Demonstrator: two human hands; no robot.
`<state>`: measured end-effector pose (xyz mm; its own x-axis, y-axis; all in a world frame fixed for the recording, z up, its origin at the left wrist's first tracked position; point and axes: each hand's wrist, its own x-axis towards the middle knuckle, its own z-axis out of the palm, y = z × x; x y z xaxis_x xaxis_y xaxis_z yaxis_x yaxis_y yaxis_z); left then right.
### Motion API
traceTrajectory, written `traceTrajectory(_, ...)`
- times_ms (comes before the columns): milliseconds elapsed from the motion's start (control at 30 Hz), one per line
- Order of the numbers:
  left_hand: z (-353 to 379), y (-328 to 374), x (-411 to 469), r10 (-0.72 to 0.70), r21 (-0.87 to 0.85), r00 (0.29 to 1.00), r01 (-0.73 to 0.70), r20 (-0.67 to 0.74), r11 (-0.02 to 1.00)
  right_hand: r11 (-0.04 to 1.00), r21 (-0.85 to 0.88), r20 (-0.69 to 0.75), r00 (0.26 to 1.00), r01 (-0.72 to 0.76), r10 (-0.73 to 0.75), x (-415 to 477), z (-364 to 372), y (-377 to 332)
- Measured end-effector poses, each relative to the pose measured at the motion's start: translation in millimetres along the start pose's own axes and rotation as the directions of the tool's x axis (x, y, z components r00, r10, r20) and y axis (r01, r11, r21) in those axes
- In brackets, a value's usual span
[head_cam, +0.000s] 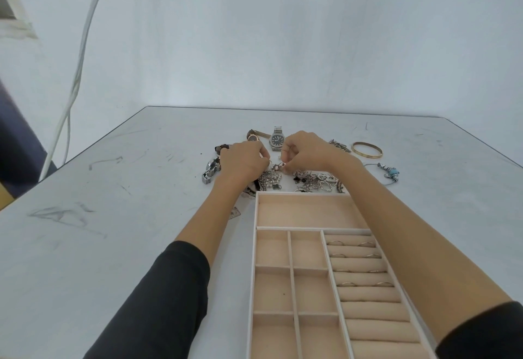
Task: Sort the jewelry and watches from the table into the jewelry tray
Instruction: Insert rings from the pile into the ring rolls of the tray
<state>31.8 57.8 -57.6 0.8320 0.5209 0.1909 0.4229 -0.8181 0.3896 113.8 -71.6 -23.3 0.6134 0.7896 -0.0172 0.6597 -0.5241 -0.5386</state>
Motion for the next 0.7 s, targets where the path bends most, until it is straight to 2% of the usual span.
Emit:
traceTrajectory(433,-1.4,-0.1,2.9,-0.019,-0.013,1.0,0.019,0.008,1.0,0.917,0.4,-0.228,0.97,0.015,0.083,-24.5,-9.4,22.8)
traceTrajectory(633,-5.9,-4.9,4.3,0.022,0.05,0.997,-0.018,-0.079,0.999,0.888,0.451,-0.375,0.921,0.084,0.103,-26.4,-8.1,25.4)
traceTrajectory(700,-5.9,-3.3,2.9,0.036,0.087,0.998,-0.031,-0.06,0.996,0.887,0.451,-0.399,0.912,0.103,0.097,-26.8,-7.3,25.9)
